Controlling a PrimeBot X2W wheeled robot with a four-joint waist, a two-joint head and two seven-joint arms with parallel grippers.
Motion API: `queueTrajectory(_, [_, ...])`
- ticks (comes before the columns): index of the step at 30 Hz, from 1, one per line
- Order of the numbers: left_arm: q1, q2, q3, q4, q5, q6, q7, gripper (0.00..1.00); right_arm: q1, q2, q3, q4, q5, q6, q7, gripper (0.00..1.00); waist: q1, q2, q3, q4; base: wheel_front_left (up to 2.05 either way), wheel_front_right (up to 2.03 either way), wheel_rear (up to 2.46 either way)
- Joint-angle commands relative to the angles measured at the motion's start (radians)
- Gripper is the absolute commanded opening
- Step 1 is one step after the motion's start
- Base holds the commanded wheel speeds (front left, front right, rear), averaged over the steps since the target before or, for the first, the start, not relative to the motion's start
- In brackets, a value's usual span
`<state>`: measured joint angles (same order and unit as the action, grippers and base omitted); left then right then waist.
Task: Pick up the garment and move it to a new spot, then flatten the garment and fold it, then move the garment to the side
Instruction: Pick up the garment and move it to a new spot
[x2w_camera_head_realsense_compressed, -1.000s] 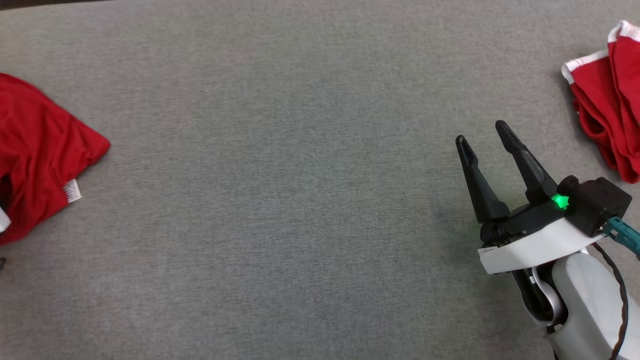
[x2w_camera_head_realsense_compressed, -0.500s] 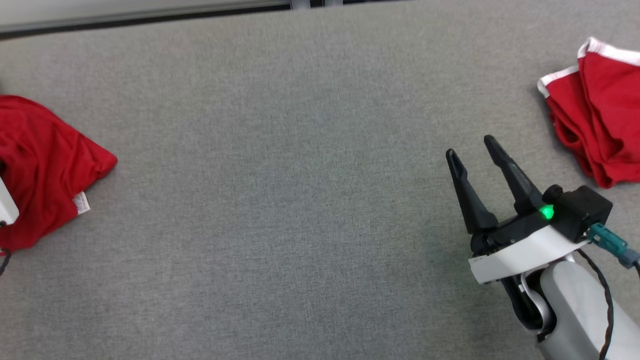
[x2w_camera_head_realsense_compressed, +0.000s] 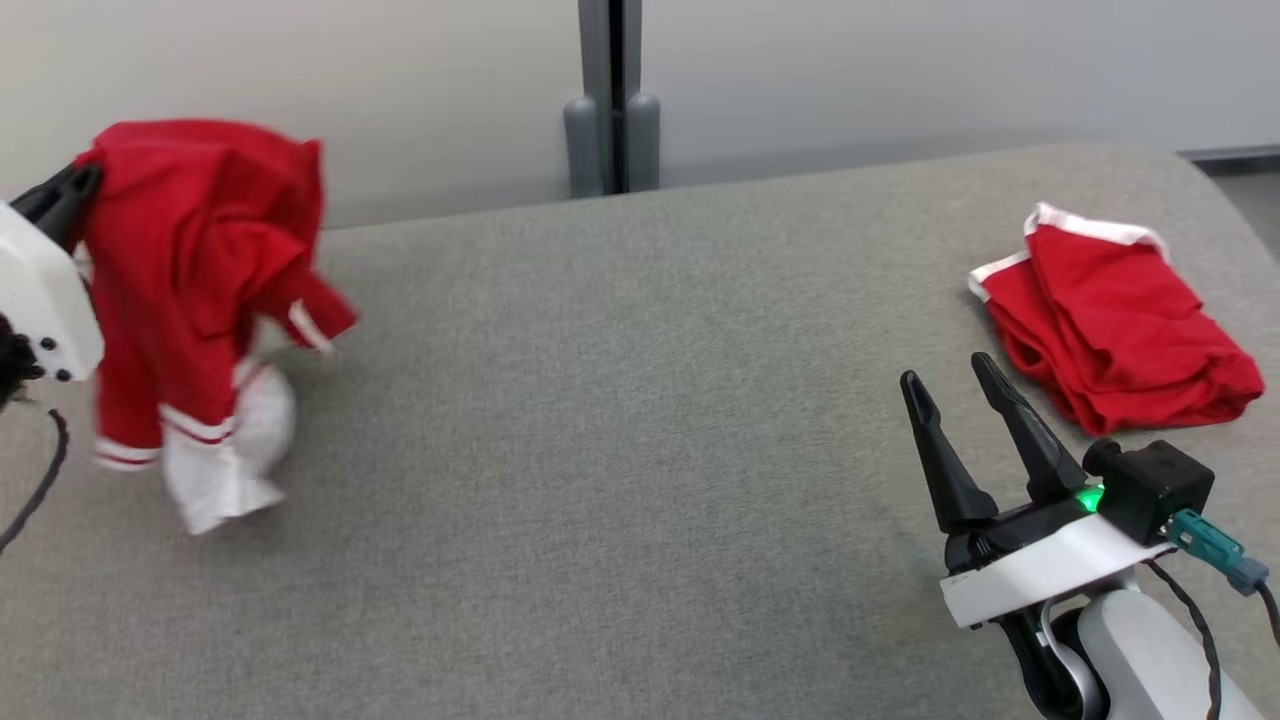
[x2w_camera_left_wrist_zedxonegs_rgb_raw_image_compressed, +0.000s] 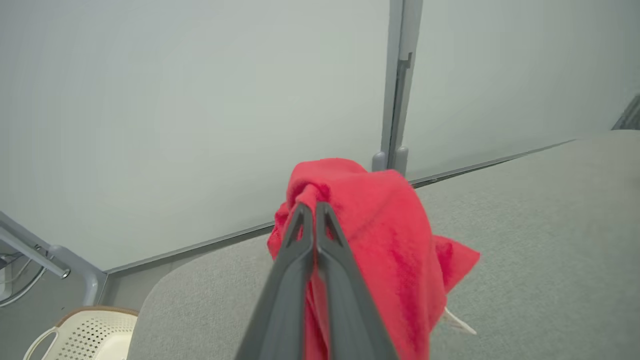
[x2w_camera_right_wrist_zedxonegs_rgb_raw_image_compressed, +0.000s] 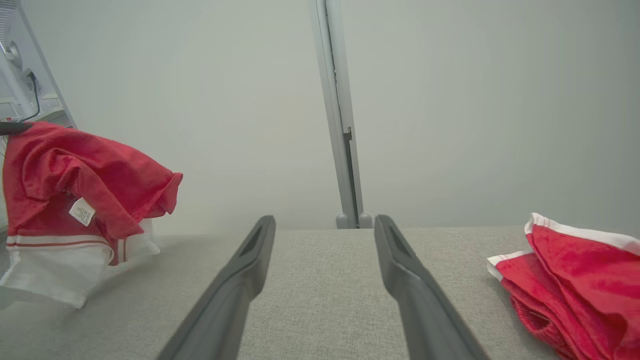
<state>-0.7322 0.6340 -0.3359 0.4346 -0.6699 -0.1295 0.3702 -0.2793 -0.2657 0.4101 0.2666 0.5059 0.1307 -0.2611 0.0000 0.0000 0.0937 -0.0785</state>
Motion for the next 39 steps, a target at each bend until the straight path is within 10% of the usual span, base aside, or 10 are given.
queueTrajectory(1, [0.021,-0.002,-0.005,-0.032,-0.008,-0.001,0.006,0.0,0.013,0.001,-0.004,-0.003,0.001,0.0,-0.005,1.0,0.0,0.0,-0.034,-0.03,0.0,0.0,0.0])
queueTrajectory(12, [0.246,-0.151,-0.106,-0.411,-0.034,0.099,0.0,0.0,0.041,-0.005,-0.057,-0.012,-0.012,0.0,-0.006,1.0,0.0,0.0,-0.038,-0.125,0.0,0.0,0.0])
queueTrajectory(19, [0.356,-0.307,-0.243,-0.316,0.05,0.131,-0.133,0.0,0.027,0.001,-0.049,-0.01,-0.006,0.0,-0.006,1.0,0.0,0.0,-0.019,-0.17,0.0,0.0,0.0])
queueTrajectory(20, [0.371,-0.332,-0.265,-0.275,0.054,0.127,-0.151,0.24,0.026,0.001,-0.048,-0.007,-0.006,0.0,-0.006,1.0,0.0,0.0,-0.017,-0.173,0.0,0.0,0.0])
queueTrajectory(21, [0.375,-0.351,-0.282,-0.235,0.07,0.126,-0.172,0.93,0.025,0.001,-0.048,-0.005,-0.006,0.0,-0.006,1.0,0.0,0.0,-0.015,-0.175,0.0,0.0,0.0])
queueTrajectory(22, [0.371,-0.367,-0.294,-0.196,0.08,0.124,-0.191,1.0,0.024,0.002,-0.047,-0.005,-0.006,0.0,-0.006,1.0,0.0,0.0,-0.014,-0.177,0.0,0.0,0.0])
queueTrajectory(29, [0.342,-0.424,-0.287,-0.075,0.102,0.122,-0.347,1.0,0.044,0.004,-0.045,0.009,-0.004,0.0,-0.006,1.0,0.0,0.0,-0.026,-0.146,0.0,0.0,0.0])
queueTrajectory(39, [0.395,-0.312,-0.177,-0.216,0.126,0.209,-0.473,1.0,0.062,-0.022,-0.052,0.001,-0.005,0.0,-0.006,1.0,0.0,0.0,-0.091,-0.052,0.0,0.0,0.0])
